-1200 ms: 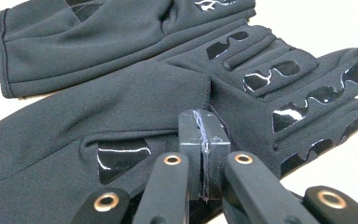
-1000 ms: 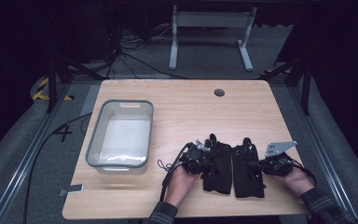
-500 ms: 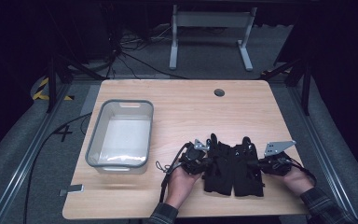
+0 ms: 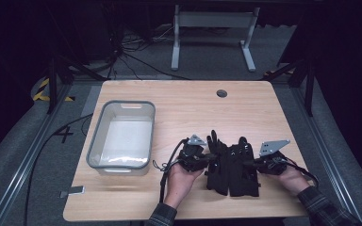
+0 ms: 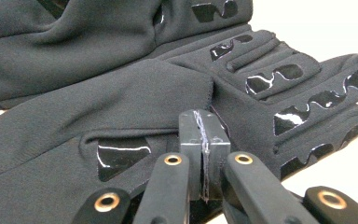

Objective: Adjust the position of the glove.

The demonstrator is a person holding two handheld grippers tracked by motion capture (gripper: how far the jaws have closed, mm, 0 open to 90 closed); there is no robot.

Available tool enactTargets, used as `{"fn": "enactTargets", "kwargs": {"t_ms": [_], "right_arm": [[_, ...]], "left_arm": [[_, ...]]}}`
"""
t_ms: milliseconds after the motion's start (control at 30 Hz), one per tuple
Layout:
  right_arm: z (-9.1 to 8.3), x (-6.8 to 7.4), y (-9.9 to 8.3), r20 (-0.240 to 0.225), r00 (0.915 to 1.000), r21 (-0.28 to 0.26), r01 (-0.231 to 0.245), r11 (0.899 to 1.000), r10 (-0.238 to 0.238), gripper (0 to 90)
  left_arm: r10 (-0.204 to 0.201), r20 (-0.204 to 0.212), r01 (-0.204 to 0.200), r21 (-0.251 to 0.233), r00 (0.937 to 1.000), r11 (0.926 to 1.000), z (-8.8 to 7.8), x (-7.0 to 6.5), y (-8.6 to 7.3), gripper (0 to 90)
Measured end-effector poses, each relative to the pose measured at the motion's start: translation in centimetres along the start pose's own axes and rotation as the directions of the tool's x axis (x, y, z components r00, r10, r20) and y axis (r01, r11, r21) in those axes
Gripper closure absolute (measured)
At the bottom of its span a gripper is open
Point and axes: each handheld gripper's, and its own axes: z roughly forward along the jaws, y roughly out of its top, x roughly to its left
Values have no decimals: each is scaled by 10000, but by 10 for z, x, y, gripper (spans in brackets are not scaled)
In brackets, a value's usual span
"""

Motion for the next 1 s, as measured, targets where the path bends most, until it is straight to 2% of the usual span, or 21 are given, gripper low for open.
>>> {"fn": "enactTargets", "kwargs": {"t_ms": [167, 333, 500, 1000], "right_arm": [[7, 3, 9, -32, 9996, 83, 279, 9996, -278, 900], [10, 2, 11, -139, 9997, 34, 224, 9997, -224, 900], [14, 3, 15, -77, 9994, 82, 333, 9994, -332, 900], [19, 3, 21, -123, 9989, 57, 444, 9990, -444, 900]], "left_arm": [[-30, 191, 33, -163, 9998, 9999, -3, -1, 3, 852], [-13, 289, 19, -208, 9996, 9998, -1, -3, 6, 852], [51, 557, -41, -195, 9984, 9998, 6, -9, 12, 853], [311, 886, -319, 69, 9956, 9995, 37, -20, 25, 854]]}}
